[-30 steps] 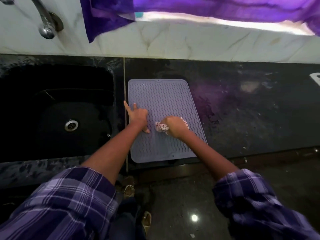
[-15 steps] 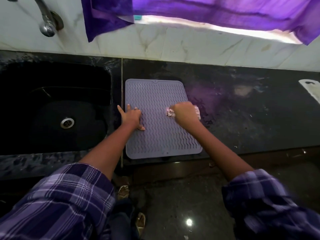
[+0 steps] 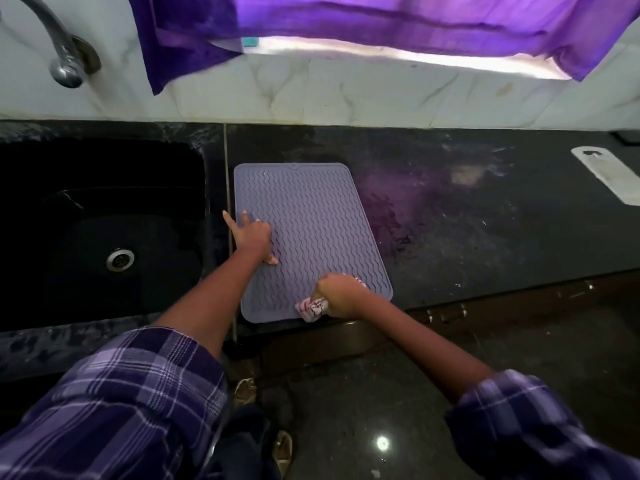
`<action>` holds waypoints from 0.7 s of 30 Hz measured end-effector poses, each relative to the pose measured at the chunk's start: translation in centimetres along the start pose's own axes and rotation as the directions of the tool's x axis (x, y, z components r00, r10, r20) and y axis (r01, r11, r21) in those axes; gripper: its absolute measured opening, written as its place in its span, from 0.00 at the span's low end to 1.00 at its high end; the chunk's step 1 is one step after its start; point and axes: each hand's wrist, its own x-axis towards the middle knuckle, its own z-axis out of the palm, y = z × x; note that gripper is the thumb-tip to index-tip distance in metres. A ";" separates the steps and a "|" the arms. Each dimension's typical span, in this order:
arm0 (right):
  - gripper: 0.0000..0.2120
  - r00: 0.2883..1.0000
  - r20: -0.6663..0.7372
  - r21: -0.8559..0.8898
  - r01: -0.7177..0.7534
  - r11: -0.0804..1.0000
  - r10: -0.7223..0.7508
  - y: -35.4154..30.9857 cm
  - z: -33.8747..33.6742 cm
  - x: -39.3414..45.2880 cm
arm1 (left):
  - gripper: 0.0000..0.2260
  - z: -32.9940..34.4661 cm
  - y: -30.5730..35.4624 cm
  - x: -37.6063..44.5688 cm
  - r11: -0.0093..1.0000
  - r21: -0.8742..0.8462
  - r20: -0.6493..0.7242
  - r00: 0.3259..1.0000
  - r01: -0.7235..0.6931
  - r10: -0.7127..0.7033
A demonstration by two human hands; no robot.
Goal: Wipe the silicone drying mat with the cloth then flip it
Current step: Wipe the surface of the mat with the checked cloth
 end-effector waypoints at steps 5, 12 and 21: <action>0.08 0.946 -0.272 0.193 -0.126 0.973 0.177 0.4 -4.8 3.2 | 0.32 0.2 0.1 0.4 1.000 -0.021 -0.015 1.000 0.007 -0.007; 0.13 0.960 -0.232 -0.014 -0.162 0.987 0.154 -1.8 0.3 3.2 | 0.36 0.5 -0.4 1.0 0.999 -0.052 -0.009 1.000 -0.015 0.015; 0.07 0.990 0.122 0.333 0.020 0.943 -0.064 2.7 -3.9 1.9 | 0.35 0.6 -0.6 2.4 1.000 0.024 -0.016 1.000 -0.015 0.016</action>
